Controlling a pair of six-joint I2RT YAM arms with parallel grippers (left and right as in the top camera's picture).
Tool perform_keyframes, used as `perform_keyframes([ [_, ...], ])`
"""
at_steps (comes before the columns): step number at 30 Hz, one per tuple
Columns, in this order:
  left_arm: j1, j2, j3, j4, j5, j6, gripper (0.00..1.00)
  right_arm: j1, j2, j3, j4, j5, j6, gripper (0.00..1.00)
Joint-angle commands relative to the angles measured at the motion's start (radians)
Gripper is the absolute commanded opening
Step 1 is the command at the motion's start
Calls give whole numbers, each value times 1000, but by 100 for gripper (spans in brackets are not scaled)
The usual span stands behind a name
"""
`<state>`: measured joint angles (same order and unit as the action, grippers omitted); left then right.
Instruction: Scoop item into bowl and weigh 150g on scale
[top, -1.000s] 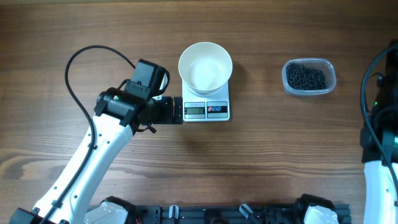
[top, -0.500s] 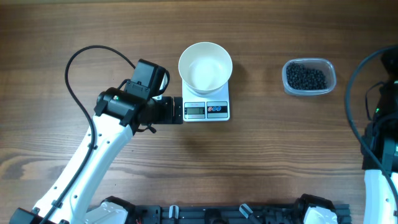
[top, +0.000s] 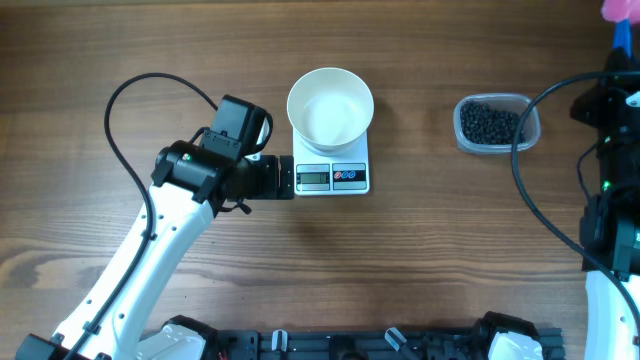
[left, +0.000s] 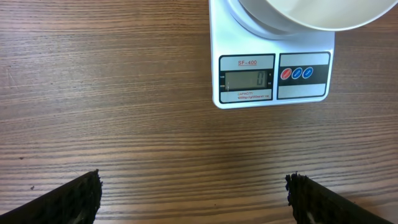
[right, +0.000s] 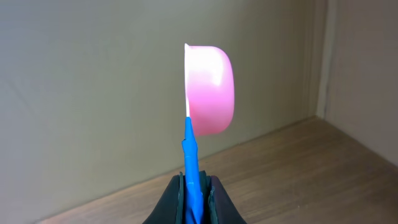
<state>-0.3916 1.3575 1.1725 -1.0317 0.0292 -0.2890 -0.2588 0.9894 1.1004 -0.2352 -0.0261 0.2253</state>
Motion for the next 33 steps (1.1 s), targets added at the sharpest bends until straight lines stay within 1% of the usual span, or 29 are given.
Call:
perform_keyframes([
  [1,4,-9,10,2,15,20,100,-4,4,20,26,-42,-43,4],
  [9,4,-9,10,2,15,20,100,-4,15,20,64,-43,-42,4],
  [22,4,-9,10,2,15,20,100,-4,21,20,32,-107,-39,4],
  [33,4,-9,10,2,15,20,100,-4,59,20,25,-106,-39,4],
])
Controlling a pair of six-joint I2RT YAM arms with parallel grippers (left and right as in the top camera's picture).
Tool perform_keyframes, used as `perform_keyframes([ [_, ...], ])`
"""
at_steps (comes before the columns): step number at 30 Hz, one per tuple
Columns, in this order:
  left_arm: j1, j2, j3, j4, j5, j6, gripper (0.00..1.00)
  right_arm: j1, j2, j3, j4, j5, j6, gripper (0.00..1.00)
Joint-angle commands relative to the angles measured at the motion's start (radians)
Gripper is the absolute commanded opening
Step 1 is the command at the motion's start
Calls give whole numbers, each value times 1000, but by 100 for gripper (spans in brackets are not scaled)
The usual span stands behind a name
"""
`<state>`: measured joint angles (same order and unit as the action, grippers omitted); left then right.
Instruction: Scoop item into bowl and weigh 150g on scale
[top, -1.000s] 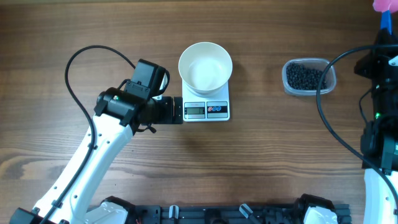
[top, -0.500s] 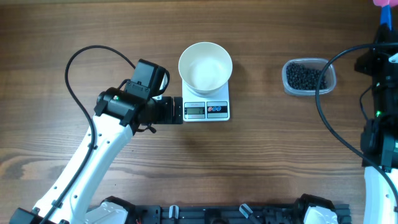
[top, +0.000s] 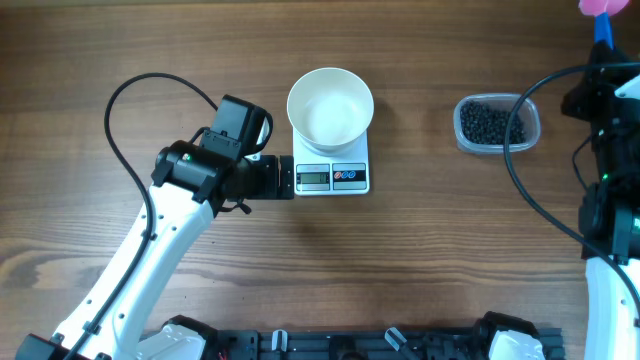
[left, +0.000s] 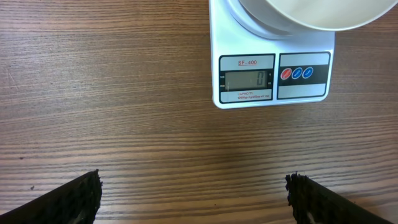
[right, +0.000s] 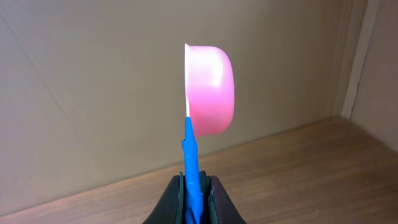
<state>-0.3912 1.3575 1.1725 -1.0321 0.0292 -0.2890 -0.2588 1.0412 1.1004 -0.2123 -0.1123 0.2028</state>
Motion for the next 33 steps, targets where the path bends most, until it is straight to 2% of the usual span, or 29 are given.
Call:
perform_keyframes([
  [1,3,-9,10,2,15,20,100,-4,7,20,3,-20,-17,4],
  [5,3,-9,10,54,16,20,100,-4,7,20,14,-20,-19,4],
  [10,2,-6,10,124,170,24,100,-4,7,20,16,-21,-16,4],
  [13,-13,0,10,126,187,24,100,-4,7,19,16,-21,-16,4],
  [16,-71,1,10,98,121,-3,100,-4,7,20,16,-21,-14,4],
  [19,-154,1,10,63,-83,-114,100,-4,7,20,16,-23,21,4],
  [22,-226,1,10,58,-205,-139,100,-4,7,20,16,-39,43,4],
  [26,-254,9,10,71,-221,-138,100,-4,7,20,17,-47,43,4],
  [33,-209,15,10,79,-220,-129,100,-4,7,20,17,-47,43,4],
])
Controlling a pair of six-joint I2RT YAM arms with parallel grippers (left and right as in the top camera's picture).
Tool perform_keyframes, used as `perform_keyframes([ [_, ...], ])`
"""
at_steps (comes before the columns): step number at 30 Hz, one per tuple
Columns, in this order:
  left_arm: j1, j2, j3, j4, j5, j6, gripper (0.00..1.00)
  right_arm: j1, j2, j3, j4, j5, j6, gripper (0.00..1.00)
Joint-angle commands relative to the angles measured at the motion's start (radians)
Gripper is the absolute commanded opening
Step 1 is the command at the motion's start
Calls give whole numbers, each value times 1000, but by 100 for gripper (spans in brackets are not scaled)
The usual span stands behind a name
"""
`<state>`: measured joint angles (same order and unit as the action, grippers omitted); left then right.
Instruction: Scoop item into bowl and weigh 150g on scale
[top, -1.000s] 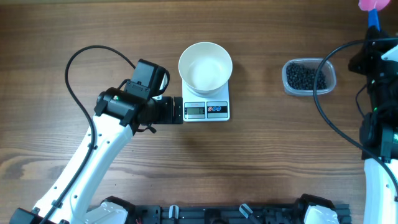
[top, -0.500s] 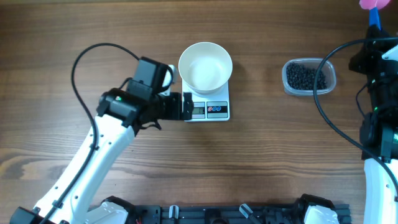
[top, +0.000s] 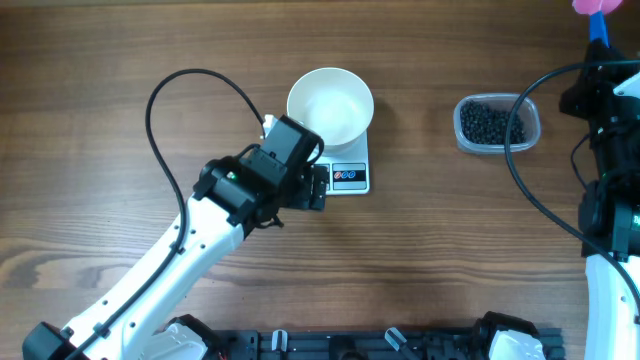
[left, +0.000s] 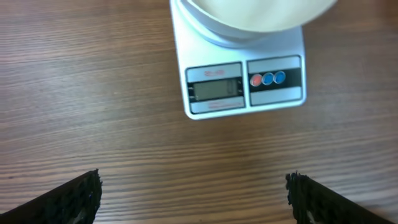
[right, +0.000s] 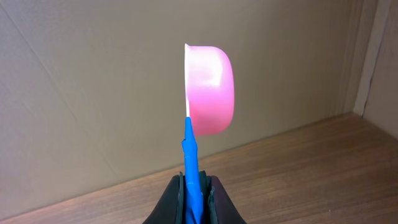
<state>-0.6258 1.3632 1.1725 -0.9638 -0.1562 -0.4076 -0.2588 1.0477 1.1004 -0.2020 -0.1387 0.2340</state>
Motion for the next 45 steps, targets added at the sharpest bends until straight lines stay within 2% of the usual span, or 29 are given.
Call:
perform_keyframes([
  [1,28,11,10,14,-30,4,100,-4,0,20,7,-21,12,4],
  [6,31,11,10,43,34,117,100,-4,0,20,7,-21,12,4],
  [14,35,12,-26,70,32,116,100,-4,0,20,6,-89,12,4],
  [32,35,12,-42,82,31,116,100,-4,0,20,3,-88,12,4],
  [41,35,12,-41,82,31,116,100,-4,0,20,-55,-87,0,4],
  [45,35,12,-41,82,32,116,100,-4,0,20,-105,-72,-60,4],
])
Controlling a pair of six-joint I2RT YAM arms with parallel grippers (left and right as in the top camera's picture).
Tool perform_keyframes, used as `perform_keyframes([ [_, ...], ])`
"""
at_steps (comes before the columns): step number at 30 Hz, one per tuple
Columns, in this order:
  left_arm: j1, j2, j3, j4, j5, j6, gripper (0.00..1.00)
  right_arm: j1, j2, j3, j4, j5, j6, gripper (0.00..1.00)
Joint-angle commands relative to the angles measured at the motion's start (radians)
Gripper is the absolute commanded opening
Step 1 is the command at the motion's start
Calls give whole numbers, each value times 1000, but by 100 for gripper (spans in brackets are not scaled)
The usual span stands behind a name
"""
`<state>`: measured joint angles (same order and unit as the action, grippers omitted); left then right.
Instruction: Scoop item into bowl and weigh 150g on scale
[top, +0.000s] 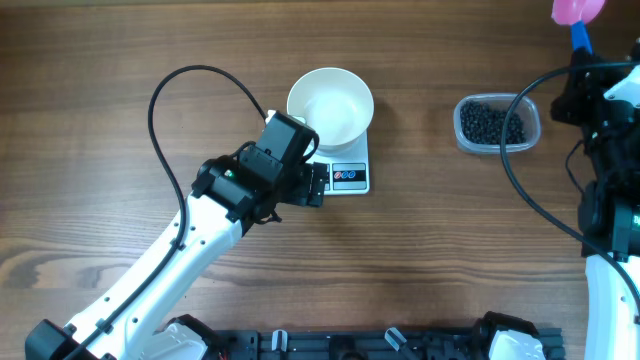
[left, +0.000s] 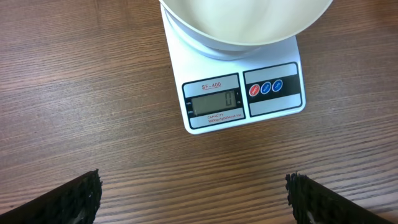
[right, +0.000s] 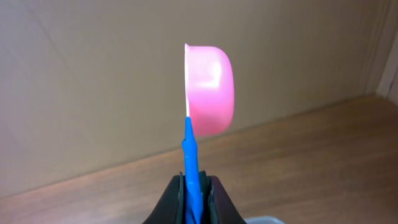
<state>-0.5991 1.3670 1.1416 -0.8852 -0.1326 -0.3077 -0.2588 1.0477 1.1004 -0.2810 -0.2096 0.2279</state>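
An empty white bowl (top: 330, 106) sits on the white digital scale (top: 345, 178), whose display (left: 214, 102) reads 0. My left gripper (left: 193, 196) hovers open just in front of the scale, its fingertips (left: 81, 196) spread wide over bare wood. At the far right, my right gripper (right: 196, 190) is shut on the blue handle of a pink scoop (right: 210, 88), held upright and empty; the scoop (top: 575, 12) shows at the top right of the overhead view. A clear tub of dark beans (top: 492, 124) rests left of that arm.
The wooden table (top: 120, 60) stretches left and front of the scale. Black cables loop from both arms (top: 170, 100). A black rail with fixtures runs along the front edge (top: 340, 345). A beige wall stands behind the right arm (right: 93, 74).
My left gripper has shifted slightly, so the scale sits a little lower and larger in its view, display sharp. The right arm has moved the scoop a little left, toward the bean tub.
At first my left gripper sat open at the left of the scale, and my right held the scoop upright at the far right edge. The left arm then came round to the scale's front. The right arm has edged the scoop leftward each time.
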Motion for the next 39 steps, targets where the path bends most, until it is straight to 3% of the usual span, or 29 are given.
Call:
perform_keyframes([
  [1,8,8,-10,3,8,16,100,-4,0,20,-46,18,-71,4],
  [20,8,8,-10,3,8,16,100,-4,56,19,-430,62,-414,4],
  [32,8,8,-10,3,8,16,100,-5,206,19,-446,73,-568,4],
  [39,8,8,-10,3,8,16,100,-4,263,19,-440,143,-568,4],
])
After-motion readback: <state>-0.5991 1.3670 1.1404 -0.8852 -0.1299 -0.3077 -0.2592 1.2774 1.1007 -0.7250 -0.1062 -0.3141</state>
